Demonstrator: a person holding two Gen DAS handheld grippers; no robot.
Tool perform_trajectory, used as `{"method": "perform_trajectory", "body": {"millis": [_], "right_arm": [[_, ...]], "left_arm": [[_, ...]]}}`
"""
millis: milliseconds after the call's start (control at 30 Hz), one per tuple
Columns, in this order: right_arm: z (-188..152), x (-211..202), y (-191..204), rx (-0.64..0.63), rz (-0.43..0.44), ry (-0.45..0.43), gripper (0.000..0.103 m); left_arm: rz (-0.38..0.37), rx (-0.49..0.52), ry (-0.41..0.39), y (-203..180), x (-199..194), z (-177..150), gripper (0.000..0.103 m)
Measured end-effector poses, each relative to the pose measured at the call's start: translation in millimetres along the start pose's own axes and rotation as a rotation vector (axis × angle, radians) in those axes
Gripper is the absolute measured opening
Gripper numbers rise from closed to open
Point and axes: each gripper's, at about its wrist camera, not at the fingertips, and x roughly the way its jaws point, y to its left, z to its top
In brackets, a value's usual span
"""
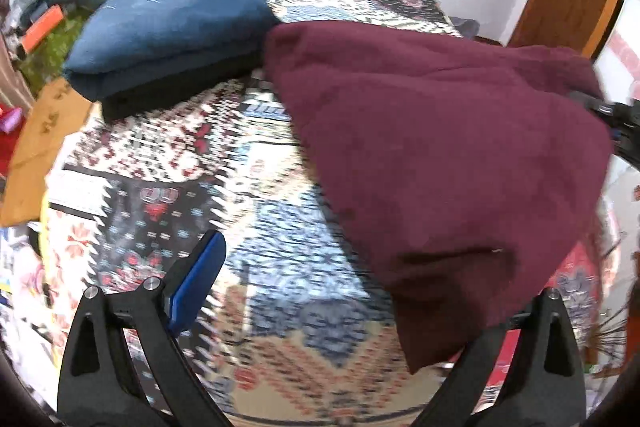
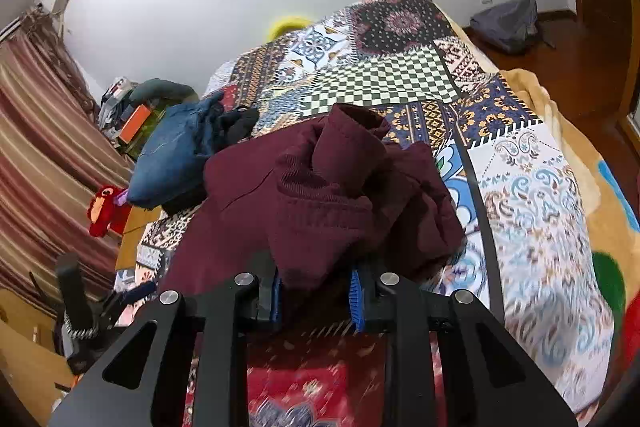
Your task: Fold large clothes
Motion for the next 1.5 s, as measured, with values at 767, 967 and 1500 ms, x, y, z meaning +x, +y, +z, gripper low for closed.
{"method": "perform_trajectory", "body": {"millis": [767,967,1500], "right_arm": [[1,0,-27,-0.017,-0.140,0.062,0.048],[15,-30,-18,-0.042,-0.167,0.000,0.051],[25,23,-39,-0.021,-0.196,0.109,0.078]], "left_arm": [[-0.077,-0.005,0.094,20,0,-21,0.099],[-0.050,0.024,0.043,24,-32,-17,0.099],[-0.115,-0.066,-0.048,24,-29,50,0.101]]}}
